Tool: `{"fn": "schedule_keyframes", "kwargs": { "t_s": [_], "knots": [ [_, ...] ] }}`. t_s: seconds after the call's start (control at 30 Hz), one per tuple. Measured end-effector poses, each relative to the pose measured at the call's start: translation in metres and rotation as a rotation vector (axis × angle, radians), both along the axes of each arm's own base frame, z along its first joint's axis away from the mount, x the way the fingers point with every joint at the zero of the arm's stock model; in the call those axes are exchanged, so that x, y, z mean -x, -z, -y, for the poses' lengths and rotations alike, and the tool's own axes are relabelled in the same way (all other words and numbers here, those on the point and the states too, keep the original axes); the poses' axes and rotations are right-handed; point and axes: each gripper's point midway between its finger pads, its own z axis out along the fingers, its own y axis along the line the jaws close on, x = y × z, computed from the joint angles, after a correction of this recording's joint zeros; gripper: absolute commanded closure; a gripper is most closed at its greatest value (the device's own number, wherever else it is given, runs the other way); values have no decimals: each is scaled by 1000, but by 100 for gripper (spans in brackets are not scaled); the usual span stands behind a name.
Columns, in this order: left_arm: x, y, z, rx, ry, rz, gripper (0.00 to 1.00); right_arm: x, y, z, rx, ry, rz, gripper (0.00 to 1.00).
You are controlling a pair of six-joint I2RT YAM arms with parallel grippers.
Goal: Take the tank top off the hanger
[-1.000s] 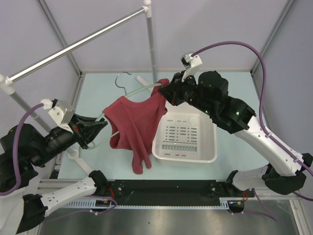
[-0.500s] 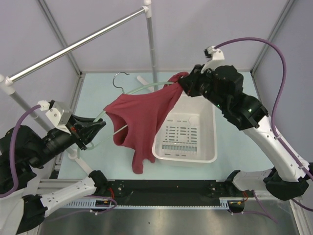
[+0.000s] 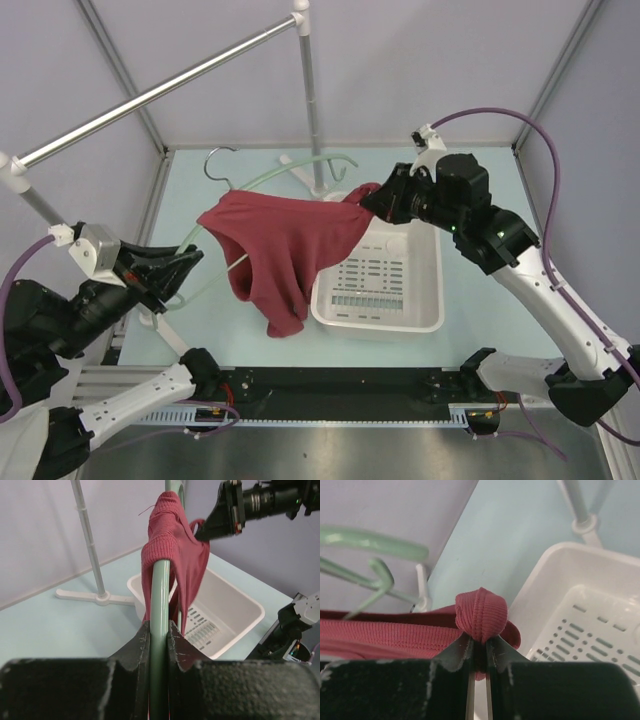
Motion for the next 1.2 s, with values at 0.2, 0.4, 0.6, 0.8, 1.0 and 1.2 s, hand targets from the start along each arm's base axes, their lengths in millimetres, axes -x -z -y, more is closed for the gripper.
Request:
{"fn": "schedule_keyframes", "kwargs": {
  "t_s": [0.2,0.4,0.6,0.8,1.0,1.2],
  "knots": [
    [-12,-14,-5,43,-67,31,100,29,18,-32,33,-168,-47,32],
    [-33,-33,-21,83,-224,45,100,28,-8,-29,136,-129,34,6],
    [-41,-50,-30,133,-300,40,100,58,-65,-51,91,-202,220,0],
    [-47,-53,-21,174,-302,-10,100,125,-77,-137,57,-451,370,1],
    [-46,-39,-10,128,-256,-49,100,110,-56,-181,106,-391,365,9],
    [-38,-15,7,63,-157,-84,100,95,-86,-178,5,-284,385,21]
  ]
}}
